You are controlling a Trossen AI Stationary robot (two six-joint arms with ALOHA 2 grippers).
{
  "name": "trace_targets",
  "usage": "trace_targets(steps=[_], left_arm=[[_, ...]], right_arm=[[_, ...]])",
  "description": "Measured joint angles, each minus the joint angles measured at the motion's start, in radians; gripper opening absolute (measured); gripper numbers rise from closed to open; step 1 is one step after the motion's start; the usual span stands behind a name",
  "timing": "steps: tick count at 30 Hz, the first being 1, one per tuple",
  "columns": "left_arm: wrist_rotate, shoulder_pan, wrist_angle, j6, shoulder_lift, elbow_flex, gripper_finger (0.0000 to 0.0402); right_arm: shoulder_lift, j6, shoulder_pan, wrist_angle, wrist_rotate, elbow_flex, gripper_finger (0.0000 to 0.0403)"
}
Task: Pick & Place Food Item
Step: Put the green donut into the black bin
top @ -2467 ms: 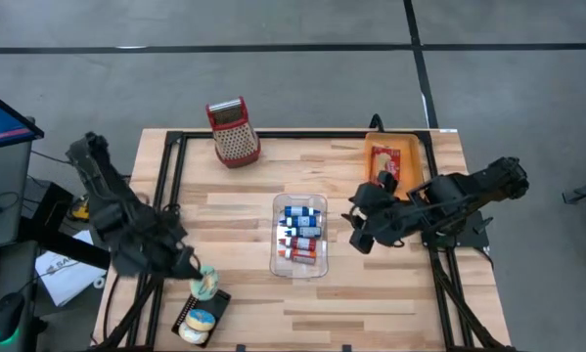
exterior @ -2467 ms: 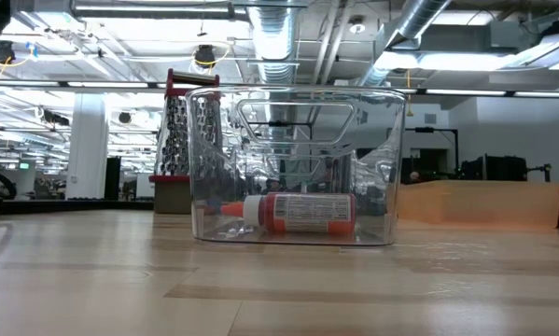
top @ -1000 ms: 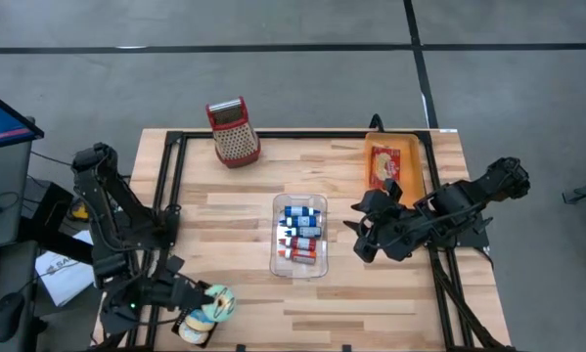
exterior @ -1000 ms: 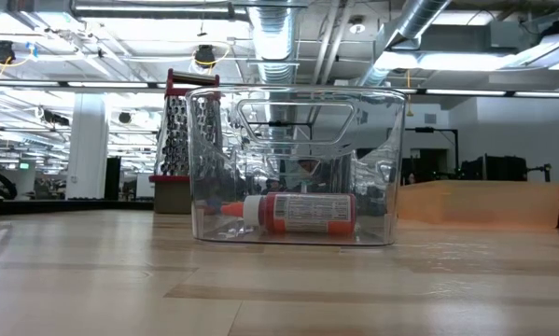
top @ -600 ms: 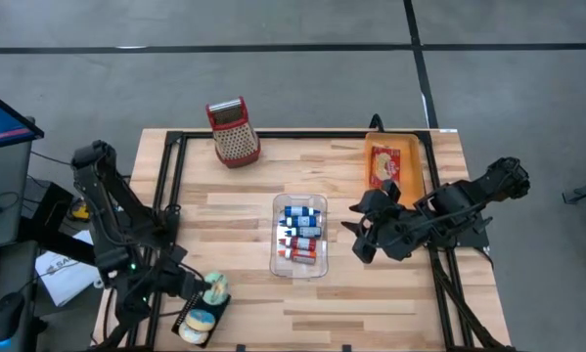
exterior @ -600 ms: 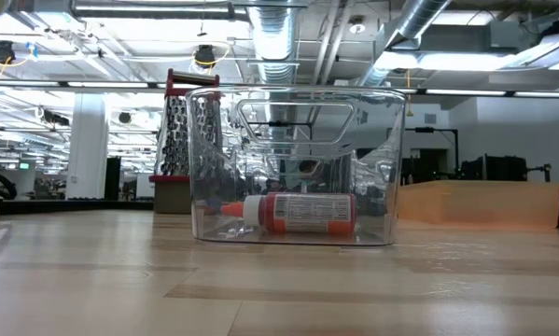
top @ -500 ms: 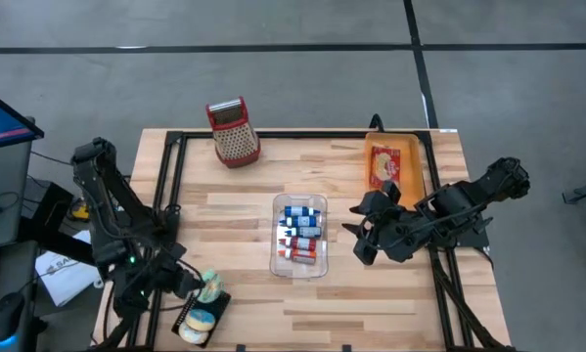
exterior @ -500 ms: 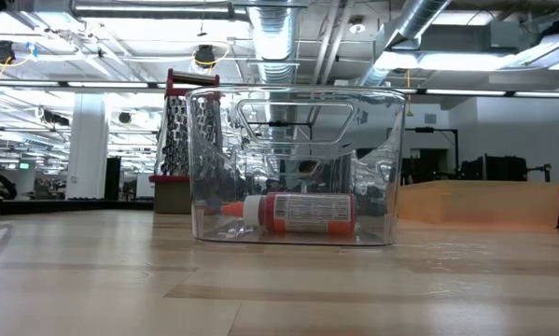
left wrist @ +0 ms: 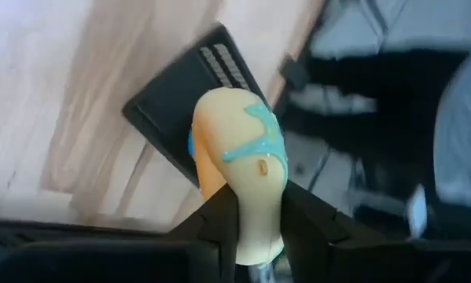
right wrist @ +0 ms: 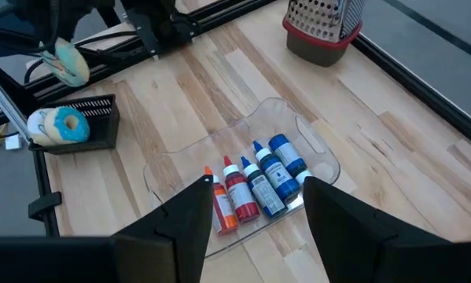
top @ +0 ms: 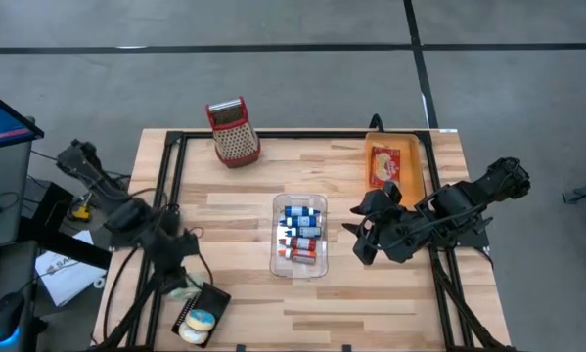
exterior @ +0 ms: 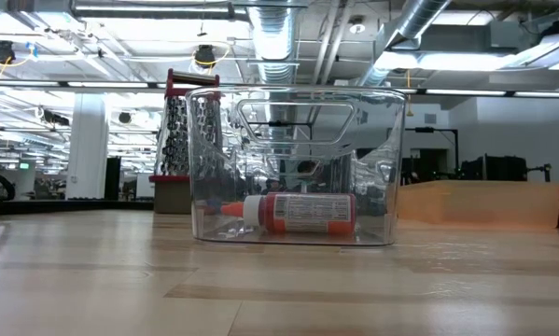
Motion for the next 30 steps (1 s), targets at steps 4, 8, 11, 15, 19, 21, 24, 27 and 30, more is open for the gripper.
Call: trace_targets(steps=[4,8,11,15,19,21,24,27,30], left_arm=[[0.187,0.161,-0.012,0.285,0.016,0.0,0.0079],[0.325,0.271,-0.008,0.552,0.067,0.0,0.0079],[0.417,0.314,-0.01,0.706,0.131,0.0,0.0079],[0.547,0.324,-0.008,0.825,0.216,0.0,0.0079],[0.614,0.332,0.011,0.878,0.254,0.0,0.0079],[0.616,0.361,0.05,0.875,0.254,0.0,0.0079],[0.629,0.43,0.114,0.841,0.229,-0.008,0.0079],[0.701,0.501,0.193,0.766,0.178,-0.085,0.008],[0.776,0.544,0.336,0.634,0.097,-0.203,0.008]], right_arm=[[0.001,0.016,0.0,-0.004,0.001,0.0,0.0191],[0.001,0.037,-0.001,-0.013,0.003,0.0,0.0191],[0.002,0.061,-0.003,-0.037,0.003,0.0,0.0191],[0.002,0.106,-0.003,-0.067,0.003,0.0,0.0191],[0.002,0.128,-0.002,-0.074,0.003,0.0,0.0191],[0.002,0.135,-0.002,-0.074,0.003,0.0,0.0191],[0.002,0.139,-0.002,-0.073,0.003,0.0,0.0191],[0.002,0.146,0.001,-0.076,0.004,0.0,0.0191],[0.002,0.161,0.011,-0.082,0.007,0.0,0.0191]])
